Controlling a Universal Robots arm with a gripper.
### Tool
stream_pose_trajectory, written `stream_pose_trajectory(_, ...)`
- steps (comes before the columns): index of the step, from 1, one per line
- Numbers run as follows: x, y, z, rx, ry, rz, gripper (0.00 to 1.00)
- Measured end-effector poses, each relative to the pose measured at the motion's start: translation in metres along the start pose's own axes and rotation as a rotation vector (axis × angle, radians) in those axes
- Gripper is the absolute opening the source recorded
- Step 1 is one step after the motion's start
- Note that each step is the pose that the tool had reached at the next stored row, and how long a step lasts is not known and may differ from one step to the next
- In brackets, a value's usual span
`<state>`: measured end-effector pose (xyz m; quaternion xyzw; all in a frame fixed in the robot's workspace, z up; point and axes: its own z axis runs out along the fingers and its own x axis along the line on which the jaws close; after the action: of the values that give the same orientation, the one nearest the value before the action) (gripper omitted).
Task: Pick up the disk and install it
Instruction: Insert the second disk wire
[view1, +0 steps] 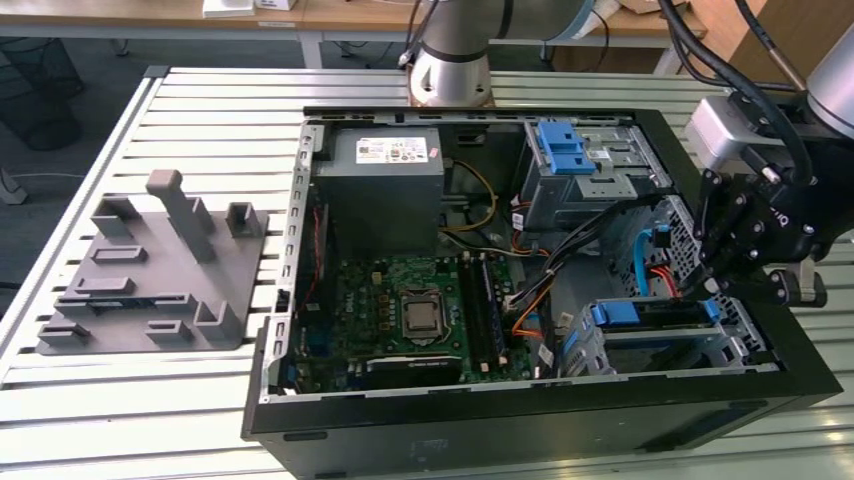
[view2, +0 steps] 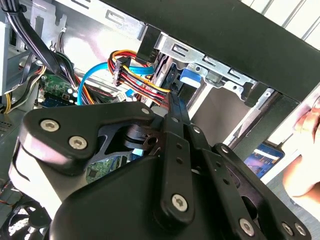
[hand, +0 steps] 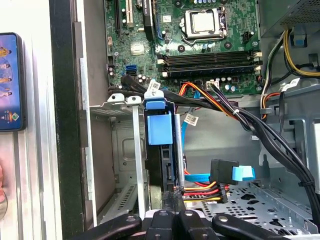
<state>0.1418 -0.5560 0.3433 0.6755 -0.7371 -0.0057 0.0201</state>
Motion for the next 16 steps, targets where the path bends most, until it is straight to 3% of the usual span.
stream_pose_trajectory(3,0.0001,0.002,0.0,0.0,0.0001,0.0,0.11)
stream_pose_trajectory(13,0.0017,0.0192,0.0008,0.0015,-0.0001,0.0,0.11)
stream_pose_trajectory(16,0.0018,0.0199,-0.003,0.0022,-0.0001,0.0,0.11)
